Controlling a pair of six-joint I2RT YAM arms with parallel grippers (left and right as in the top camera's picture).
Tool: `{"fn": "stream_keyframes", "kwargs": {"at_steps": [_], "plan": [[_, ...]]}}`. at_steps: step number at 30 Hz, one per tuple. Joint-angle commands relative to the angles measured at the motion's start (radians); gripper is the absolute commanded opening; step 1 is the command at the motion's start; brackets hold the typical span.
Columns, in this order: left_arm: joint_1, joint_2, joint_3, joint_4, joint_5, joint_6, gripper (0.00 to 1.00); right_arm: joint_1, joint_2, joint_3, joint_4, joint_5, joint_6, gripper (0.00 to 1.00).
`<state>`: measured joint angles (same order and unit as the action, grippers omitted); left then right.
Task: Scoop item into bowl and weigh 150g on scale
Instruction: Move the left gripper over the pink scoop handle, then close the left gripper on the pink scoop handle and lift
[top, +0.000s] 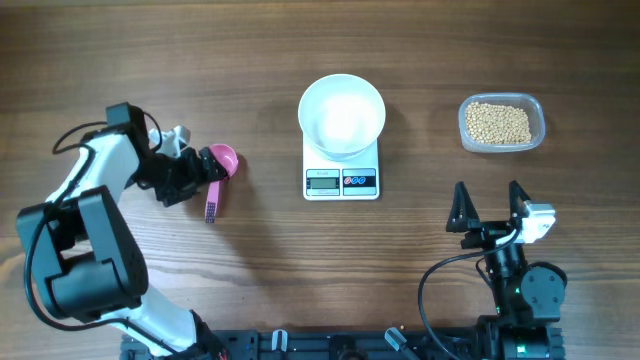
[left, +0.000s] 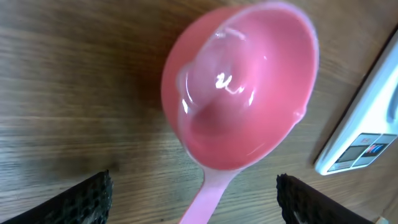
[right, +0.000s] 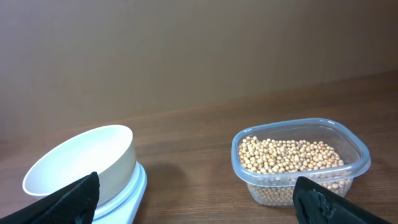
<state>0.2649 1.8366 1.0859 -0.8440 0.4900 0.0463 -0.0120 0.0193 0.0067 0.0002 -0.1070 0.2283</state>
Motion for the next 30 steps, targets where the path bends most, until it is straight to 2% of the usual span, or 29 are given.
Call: {"fn": "stream_keyframes", "kwargs": {"at_steps": [1, 4, 7, 10, 12, 18, 21, 23, 30], "plan": [[-0.034, 0.013, -0.039, 0.031, 0.036, -0.002, 0.9, -0.006, -0.005, -0.002, 0.003, 0.014, -0.018, 1.0], [-0.045, 0.013, -0.039, 0.076, 0.036, -0.002, 0.88, -0.006, -0.005, -0.002, 0.003, 0.014, -0.018, 1.0], [-0.045, 0.013, -0.039, 0.079, 0.037, -0.002, 0.75, -0.006, -0.005, -0.002, 0.004, 0.014, -0.018, 1.0], [-0.045, 0.013, -0.039, 0.065, 0.037, -0.002, 0.69, -0.006, -0.005, -0.002, 0.003, 0.014, -0.018, 1.0], [-0.045, 0.013, -0.039, 0.058, 0.037, -0.002, 0.61, -0.006, -0.005, -0.002, 0.003, 0.014, -0.018, 1.0], [-0.045, 0.013, -0.039, 0.051, 0.037, -0.002, 0.46, -0.006, -0.005, -0.002, 0.003, 0.014, -0.018, 1.0], [-0.045, 0.013, -0.039, 0.051, 0.037, -0.002, 0.43, -0.006, -0.005, -0.002, 0.003, 0.014, -0.018, 1.0], [-0.045, 0.013, -0.039, 0.051, 0.037, -0.002, 0.36, -0.006, -0.005, -0.002, 0.004, 0.014, -0.018, 1.0], [-0.045, 0.013, -0.039, 0.052, 0.037, -0.002, 0.33, -0.006, -0.005, -0.002, 0.004, 0.014, -0.018, 1.0]]}}
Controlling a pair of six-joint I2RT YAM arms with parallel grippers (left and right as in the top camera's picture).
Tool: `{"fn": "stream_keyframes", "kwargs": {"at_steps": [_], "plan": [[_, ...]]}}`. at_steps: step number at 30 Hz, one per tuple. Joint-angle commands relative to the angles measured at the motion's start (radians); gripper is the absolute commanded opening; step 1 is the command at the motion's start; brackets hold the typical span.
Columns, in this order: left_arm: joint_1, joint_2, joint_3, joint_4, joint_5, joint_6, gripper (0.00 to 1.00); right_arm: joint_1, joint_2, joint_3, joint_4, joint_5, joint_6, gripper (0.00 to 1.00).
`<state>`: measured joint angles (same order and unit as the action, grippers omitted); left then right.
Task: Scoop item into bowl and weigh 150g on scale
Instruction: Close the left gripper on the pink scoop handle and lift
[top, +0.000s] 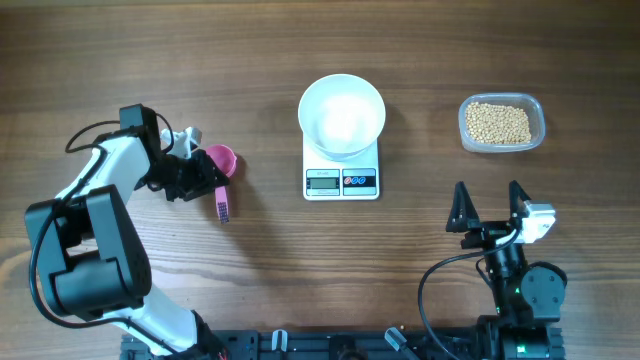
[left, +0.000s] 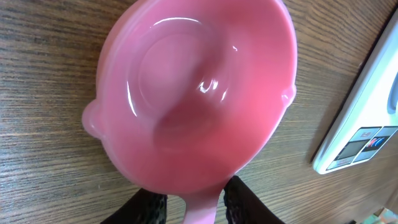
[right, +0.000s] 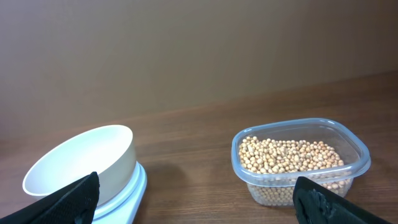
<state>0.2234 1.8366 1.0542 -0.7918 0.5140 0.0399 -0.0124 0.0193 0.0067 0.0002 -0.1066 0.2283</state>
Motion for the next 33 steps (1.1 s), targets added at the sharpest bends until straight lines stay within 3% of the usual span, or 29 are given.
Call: {"fn": "stream_keyframes", "kwargs": {"at_steps": [1, 3, 5, 17, 23, 27, 30, 33], "plan": [[-0.003, 0.013, -0.007, 0.0, 0.013, 0.005, 0.33, -0.006, -0.005, -0.002, 0.004, 0.014, -0.018, 1.0], [-0.003, 0.013, -0.007, -0.001, 0.013, 0.004, 0.43, -0.006, -0.005, -0.002, 0.003, 0.014, -0.018, 1.0], [-0.004, 0.013, -0.007, -0.006, 0.013, 0.004, 0.45, -0.006, -0.005, -0.002, 0.004, 0.014, -0.018, 1.0], [-0.004, 0.013, -0.014, -0.015, 0.038, 0.005, 0.46, -0.006, -0.005, -0.002, 0.003, 0.014, -0.018, 1.0], [-0.004, 0.013, -0.023, -0.008, 0.039, 0.004, 0.35, -0.006, -0.005, -0.002, 0.003, 0.014, -0.018, 1.0], [-0.004, 0.013, -0.023, -0.001, 0.039, 0.003, 0.11, -0.006, -0.005, -0.002, 0.004, 0.014, -0.018, 1.0], [-0.003, 0.013, -0.023, 0.012, 0.042, -0.03, 0.04, -0.006, -0.005, -0.002, 0.003, 0.014, -0.018, 1.0], [-0.003, 0.013, -0.022, 0.026, 0.113, -0.031, 0.04, -0.006, -0.005, -0.002, 0.003, 0.014, -0.018, 1.0]]}}
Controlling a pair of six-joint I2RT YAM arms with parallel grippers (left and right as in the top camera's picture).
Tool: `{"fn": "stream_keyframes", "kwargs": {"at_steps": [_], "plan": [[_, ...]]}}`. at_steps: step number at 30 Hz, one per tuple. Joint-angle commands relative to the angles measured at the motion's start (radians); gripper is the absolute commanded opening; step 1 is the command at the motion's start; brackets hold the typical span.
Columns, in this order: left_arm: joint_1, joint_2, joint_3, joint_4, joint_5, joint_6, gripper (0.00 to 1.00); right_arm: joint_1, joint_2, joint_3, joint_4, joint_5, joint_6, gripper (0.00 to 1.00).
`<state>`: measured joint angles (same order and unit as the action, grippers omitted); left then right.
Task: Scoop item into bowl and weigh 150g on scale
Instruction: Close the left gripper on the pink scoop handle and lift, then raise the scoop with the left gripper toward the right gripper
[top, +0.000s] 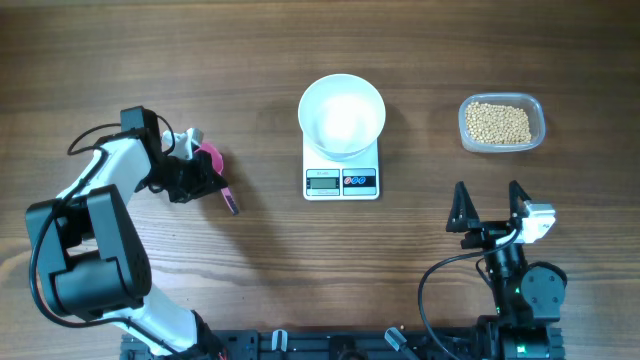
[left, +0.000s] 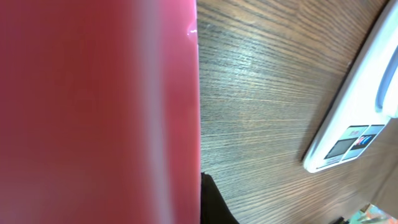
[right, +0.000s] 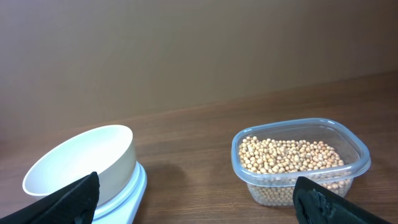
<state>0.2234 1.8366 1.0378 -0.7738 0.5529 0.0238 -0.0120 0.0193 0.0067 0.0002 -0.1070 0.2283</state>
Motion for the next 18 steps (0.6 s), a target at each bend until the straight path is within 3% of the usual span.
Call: {"fn": "stream_keyframes", "kwargs": {"at_steps": [1, 4, 7, 9, 10, 14, 16, 18], "plan": [[-0.003, 0.013, -0.002, 0.008, 0.105, -0.014, 0.04, -0.006, -0.005, -0.002, 0.003, 0.014, -0.018, 1.0], [-0.003, 0.001, 0.035, 0.008, 0.267, -0.034, 0.04, -0.006, -0.005, -0.002, 0.003, 0.014, -0.018, 0.99], [-0.003, -0.029, 0.104, 0.029, 0.561, -0.032, 0.04, -0.006, -0.005, -0.002, 0.004, 0.014, -0.018, 1.0], [-0.003, -0.068, 0.15, 0.119, 0.806, -0.033, 0.04, -0.006, -0.005, -0.002, 0.003, 0.014, -0.018, 1.0], [-0.003, -0.092, 0.174, 0.164, 0.856, -0.074, 0.04, -0.006, -0.005, -0.002, 0.003, 0.014, -0.018, 1.0], [-0.003, -0.177, 0.22, 0.316, 0.847, -0.31, 0.04, -0.006, -0.005, -0.002, 0.003, 0.02, -0.022, 1.0], [-0.003, -0.242, 0.22, 0.449, 0.744, -0.499, 0.04, -0.006, -0.005, -0.002, 0.003, 0.033, -0.026, 1.0], [-0.004, -0.298, 0.22, 0.534, 0.674, -0.598, 0.04, -0.006, -0.005, -0.002, 0.003, 0.034, -0.026, 1.0]]}}
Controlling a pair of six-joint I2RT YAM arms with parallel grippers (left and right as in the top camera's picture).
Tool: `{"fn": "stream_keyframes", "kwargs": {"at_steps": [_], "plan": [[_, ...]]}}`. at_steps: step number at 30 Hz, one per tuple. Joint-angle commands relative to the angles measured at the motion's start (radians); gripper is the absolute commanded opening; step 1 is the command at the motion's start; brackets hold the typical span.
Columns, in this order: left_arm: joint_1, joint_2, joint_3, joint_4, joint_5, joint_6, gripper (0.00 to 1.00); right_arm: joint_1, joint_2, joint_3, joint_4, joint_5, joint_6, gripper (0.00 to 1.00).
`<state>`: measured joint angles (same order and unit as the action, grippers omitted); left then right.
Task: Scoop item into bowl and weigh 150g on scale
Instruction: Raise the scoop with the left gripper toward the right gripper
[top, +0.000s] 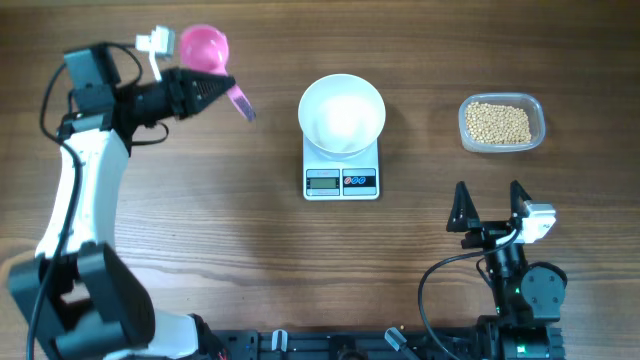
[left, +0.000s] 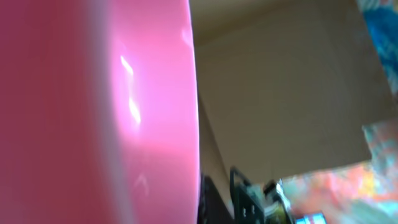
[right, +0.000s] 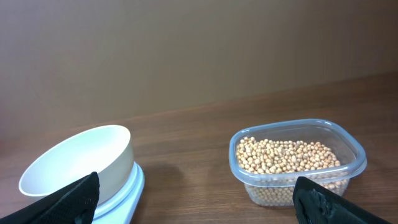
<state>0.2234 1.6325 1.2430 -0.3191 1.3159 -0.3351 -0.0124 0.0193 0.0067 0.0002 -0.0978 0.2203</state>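
My left gripper (top: 212, 87) is shut on the handle of the pink scoop (top: 204, 46) and holds it in the air, left of and beyond the white bowl (top: 342, 113). In the left wrist view the scoop (left: 93, 112) fills the left half, and the fingers are almost hidden. The bowl stands on the white scale (top: 342, 181). A clear tub of soybeans (top: 501, 122) sits at the right. My right gripper (top: 490, 206) rests open near the front edge. In its own view the bowl (right: 74, 163) and the tub (right: 297, 155) lie ahead of the gripper (right: 198, 198).
The wooden table (top: 250, 260) stretches bare around the scale. Behind the scoop, the left wrist view shows only the room's wall and some equipment, not the table. The right arm's base and cables sit at the front right.
My left arm has gone from low on the table left of the scale to high and farther back, with the scoop still held. The wrist view now faces the room. The right arm is unchanged.
My left gripper stood open around the scoop lying on the table. Then it was shut on the handle near the scoop's cup. Then the scoop was tipped on edge at the same spot. Now it is held clear of the table. The right arm stayed still throughout.
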Motion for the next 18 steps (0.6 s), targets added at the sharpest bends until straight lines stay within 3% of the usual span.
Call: {"fn": "stream_keyframes", "kwargs": {"at_steps": [1, 5, 6, 8, 11, 12, 15, 18], "plan": [[-0.004, -0.116, 0.015, 0.098, -0.128, -0.277, 0.04, -0.006, -0.005, -0.002, 0.033, 0.035, -0.018, 1.0], [-0.004, -0.156, 0.015, 0.107, -0.225, -0.382, 0.04, -0.006, -0.005, -0.002, 0.072, 0.031, 0.183, 1.0], [-0.006, -0.155, 0.015, 0.108, -0.225, -0.433, 0.04, -0.006, -0.005, -0.002, 0.144, 0.03, 0.349, 1.0], [-0.024, -0.155, 0.015, 0.154, -0.205, -0.45, 0.04, -0.006, -0.005, -0.002, 0.285, 0.013, 0.413, 1.0], [-0.084, -0.155, 0.015, 0.297, -0.203, -0.459, 0.04, -0.006, 0.007, 0.014, 0.596, 0.068, 0.272, 1.0], [-0.107, -0.155, 0.015, 0.36, -0.203, -0.464, 0.04, -0.006, 0.021, 0.045, 0.613, 0.094, 0.273, 1.0], [-0.155, -0.155, 0.015, 0.477, -0.245, -0.549, 0.04, -0.008, 0.113, 0.176, 0.589, 0.092, 0.227, 1.0], [-0.186, -0.155, 0.015, 0.483, -0.314, -0.549, 0.04, -0.008, 0.306, 0.419, 0.455, -0.024, 0.103, 1.0]]}}
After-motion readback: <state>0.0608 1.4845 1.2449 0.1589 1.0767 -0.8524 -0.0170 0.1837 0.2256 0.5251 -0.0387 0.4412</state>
